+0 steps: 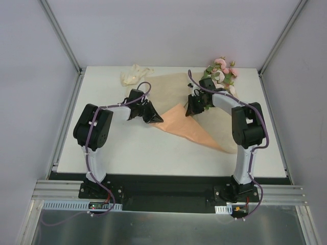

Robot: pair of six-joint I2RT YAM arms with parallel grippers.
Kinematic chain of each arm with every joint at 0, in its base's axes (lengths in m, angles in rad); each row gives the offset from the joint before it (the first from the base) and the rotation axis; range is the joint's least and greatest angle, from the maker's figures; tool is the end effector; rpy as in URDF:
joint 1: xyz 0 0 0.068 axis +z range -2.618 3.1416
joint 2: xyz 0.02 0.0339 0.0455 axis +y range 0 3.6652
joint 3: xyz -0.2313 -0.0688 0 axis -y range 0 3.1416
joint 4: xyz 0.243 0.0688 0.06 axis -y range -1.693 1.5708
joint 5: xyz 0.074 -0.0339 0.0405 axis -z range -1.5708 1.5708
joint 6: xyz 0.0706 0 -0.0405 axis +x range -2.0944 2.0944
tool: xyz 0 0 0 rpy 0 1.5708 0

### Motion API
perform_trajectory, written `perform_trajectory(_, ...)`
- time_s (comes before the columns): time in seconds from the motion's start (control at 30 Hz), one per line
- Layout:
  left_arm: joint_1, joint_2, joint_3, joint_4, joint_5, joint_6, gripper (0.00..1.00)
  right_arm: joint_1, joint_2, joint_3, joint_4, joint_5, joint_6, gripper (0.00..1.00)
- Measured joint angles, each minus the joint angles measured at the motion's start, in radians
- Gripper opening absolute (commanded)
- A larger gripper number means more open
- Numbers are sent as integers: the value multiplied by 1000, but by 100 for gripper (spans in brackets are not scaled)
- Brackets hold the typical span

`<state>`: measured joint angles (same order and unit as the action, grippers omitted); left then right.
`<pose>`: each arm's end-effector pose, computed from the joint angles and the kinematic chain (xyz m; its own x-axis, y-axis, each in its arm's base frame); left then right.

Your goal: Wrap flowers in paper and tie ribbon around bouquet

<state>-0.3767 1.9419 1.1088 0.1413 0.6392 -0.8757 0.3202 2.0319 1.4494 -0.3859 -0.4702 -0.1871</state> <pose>0.3679 -0.1908 0.1062 -0.9347 -0.2931 -0.2010 0.0071 0.5500 -0.8352 0.4042 0.1677 0.1242 -0.6709 -0.3972 -0.6262 -0.6606 0.7038 0.2614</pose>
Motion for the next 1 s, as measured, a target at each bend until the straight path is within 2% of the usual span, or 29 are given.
perform_trajectory(0.2,44,41,-26,0,-76,1,0,-4,3,13,0,-1,0,1)
perform_trajectory(0.37,77,46,-70,30,-80,-12,0,-4,3,16,0,-1,0,1)
perform_trajectory(0.4,77,46,-71,32,-80,-12,0,-4,3,16,-1,-1,0,3)
perform_trajectory(0.43,77,46,-71,33,-79,-10,0,-4,3,17,-2,0,0,8)
perform_trajectory(0.47,77,46,-70,33,-79,-8,0,-4,3,17,-5,3,1,20)
perform_trajectory(0.53,77,46,-69,32,-74,-5,0,-3,7,38,-37,30,10,30)
perform_trajectory(0.57,77,46,-68,32,-74,-4,0,-4,9,58,-60,54,16,40)
perform_trajectory(0.67,77,46,-68,31,-72,-3,0,-6,10,150,-175,154,39,57)
perform_trajectory(0.8,77,51,-54,11,-68,-4,0,-5,-57,193,-290,293,46,66)
perform_trajectory(0.87,77,54,-45,-3,-66,-5,0,3,-144,160,-336,344,46,65)
perform_trajectory(0.93,77,55,-38,-16,-67,-8,0,24,-235,123,-346,329,65,56)
perform_trajectory(1.0,77,59,-30,-30,-66,-14,0,47,-328,43,-272,163,123,27)
